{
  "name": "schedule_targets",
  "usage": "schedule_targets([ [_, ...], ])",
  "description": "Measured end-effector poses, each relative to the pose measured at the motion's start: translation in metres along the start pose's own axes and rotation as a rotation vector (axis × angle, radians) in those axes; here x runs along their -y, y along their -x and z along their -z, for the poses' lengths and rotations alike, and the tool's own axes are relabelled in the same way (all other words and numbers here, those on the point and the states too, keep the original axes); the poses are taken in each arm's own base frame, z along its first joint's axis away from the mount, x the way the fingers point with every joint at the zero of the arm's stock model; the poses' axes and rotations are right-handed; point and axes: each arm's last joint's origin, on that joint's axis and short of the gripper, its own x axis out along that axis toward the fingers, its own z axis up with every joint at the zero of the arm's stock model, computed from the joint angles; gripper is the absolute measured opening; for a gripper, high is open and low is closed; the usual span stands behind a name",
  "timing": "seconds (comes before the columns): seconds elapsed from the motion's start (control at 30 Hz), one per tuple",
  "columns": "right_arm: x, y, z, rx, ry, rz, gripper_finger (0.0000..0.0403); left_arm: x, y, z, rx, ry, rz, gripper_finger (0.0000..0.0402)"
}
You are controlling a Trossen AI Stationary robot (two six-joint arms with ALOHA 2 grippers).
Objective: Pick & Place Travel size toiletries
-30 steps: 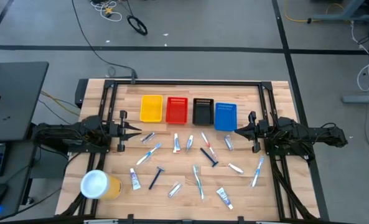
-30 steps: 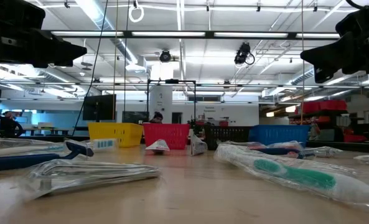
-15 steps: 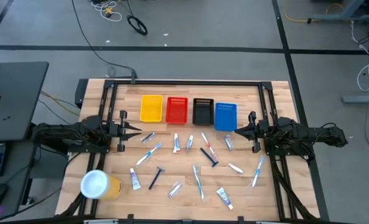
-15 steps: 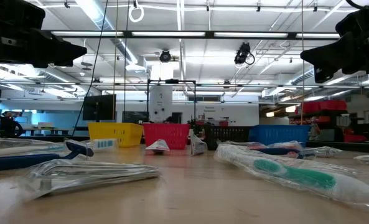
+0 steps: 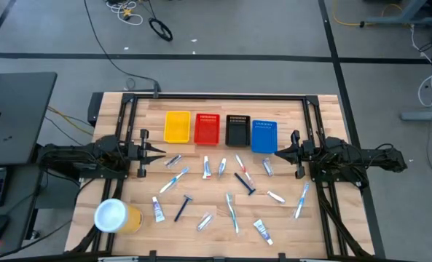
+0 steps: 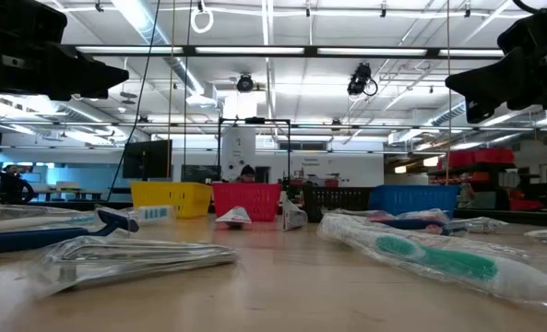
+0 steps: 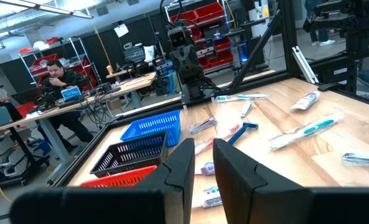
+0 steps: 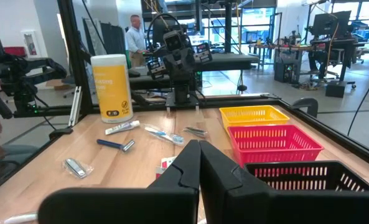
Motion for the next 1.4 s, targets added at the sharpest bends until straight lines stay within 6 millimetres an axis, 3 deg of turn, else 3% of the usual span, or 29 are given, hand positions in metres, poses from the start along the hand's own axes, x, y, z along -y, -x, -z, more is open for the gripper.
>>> schedule_targets([
  [1.27,0.0,0.0,0.0,0.0,0.0,0.0,0.0006,-0.0016,0.0002,-0.0061,0.064,-0.052,-0.017,0.0067],
  [1.4,0.0,0.0,-0.0001,0.0,0.0,0.0,0.0006,-0.0018,0.0002,-0.0067,0.071,0.017,-0.016,0.0067],
])
